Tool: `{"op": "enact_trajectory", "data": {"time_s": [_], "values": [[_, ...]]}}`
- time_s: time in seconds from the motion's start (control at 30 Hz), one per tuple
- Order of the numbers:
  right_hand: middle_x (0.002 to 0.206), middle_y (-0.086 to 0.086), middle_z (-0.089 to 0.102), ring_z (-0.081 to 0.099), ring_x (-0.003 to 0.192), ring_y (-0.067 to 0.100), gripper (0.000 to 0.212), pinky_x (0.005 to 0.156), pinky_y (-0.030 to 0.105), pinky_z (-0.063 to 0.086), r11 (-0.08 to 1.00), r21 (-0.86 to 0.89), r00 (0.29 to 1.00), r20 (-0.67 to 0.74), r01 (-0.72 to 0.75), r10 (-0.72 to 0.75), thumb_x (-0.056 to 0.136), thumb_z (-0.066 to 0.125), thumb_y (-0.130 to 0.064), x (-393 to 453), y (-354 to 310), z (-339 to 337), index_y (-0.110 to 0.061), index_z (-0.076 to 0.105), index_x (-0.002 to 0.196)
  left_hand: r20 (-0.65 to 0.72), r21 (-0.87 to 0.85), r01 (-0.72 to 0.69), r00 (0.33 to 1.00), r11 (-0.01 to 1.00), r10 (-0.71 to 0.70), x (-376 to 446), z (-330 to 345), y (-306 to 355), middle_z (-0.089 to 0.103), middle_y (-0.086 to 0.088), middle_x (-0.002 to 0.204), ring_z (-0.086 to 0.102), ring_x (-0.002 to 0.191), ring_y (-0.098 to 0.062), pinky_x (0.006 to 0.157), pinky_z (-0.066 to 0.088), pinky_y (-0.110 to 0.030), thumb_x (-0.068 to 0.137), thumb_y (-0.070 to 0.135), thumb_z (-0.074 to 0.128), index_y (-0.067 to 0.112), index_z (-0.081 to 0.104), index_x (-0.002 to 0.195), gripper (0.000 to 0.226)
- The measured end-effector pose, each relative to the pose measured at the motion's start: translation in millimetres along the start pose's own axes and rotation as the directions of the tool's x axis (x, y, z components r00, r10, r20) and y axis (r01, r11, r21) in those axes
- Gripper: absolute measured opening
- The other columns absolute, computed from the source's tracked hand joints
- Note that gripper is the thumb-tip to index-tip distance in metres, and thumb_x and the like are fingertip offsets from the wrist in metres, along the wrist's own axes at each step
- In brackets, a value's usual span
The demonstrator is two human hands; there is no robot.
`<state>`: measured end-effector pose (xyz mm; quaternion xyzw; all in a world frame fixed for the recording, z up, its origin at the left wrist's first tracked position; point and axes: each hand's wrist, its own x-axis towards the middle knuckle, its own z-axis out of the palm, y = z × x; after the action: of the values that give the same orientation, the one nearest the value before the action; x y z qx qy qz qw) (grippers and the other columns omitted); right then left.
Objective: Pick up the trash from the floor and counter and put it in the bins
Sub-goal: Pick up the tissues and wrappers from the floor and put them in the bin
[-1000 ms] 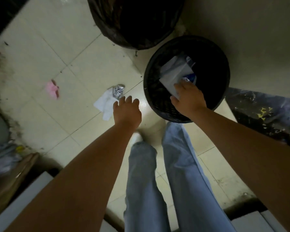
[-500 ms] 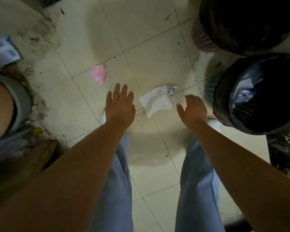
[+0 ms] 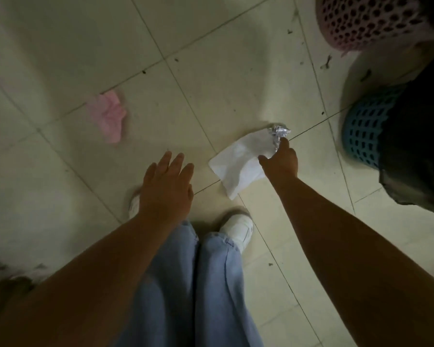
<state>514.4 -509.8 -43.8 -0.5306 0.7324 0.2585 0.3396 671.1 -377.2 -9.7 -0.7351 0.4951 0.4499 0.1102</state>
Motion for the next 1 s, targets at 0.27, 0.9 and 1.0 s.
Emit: {"op": "enact_trajectory", "data": {"time_s": [0.27,0.9,1.0], "values": [[0.078,0.008,0.064,0.054,0.086,0.031,0.023,0.052,0.010,0.029,0.995,0.056,0.996,0.027,0.084,-0.086,0.083,0.050,-0.001,0,50,25,-0.011,0.069,0.075,0.006,0.043,-0.019,1.000,0.999,0.019,54,19,13,0.030,-0.011,0.155,0.021,0.146,-0.028,0.114,0.028,-0.044,0.096,0.019,0.046,0.012,0.035,0.145,0.050],[0.064,-0.003,0.056,0.046,0.051,0.001,0.036,0.061,0.012,0.035,0.885,0.457,0.990,0.135,-0.090,0.031,0.083,0.039,0.009,29,116,7,0.004,0.071,0.098,0.050,0.156,-0.249,0.969,0.956,0.244,130,50,128,0.029,-0.017,0.144,0.036,0.127,-0.035,0.102,0.042,-0.042,0.085,0.010,0.060,0.021,0.037,0.141,0.061],[0.069,0.007,0.064,0.057,0.067,0.019,0.030,0.073,0.028,0.047,0.827,0.543,0.984,0.169,-0.148,0.065,0.086,0.042,0.004,-7,115,-15,0.006,0.070,0.098,0.082,0.146,-0.258,0.965,0.955,0.248,88,23,126,0.032,-0.018,0.143,0.040,0.125,-0.036,0.102,0.042,-0.042,0.084,0.015,0.062,0.022,0.035,0.144,0.066]]}}
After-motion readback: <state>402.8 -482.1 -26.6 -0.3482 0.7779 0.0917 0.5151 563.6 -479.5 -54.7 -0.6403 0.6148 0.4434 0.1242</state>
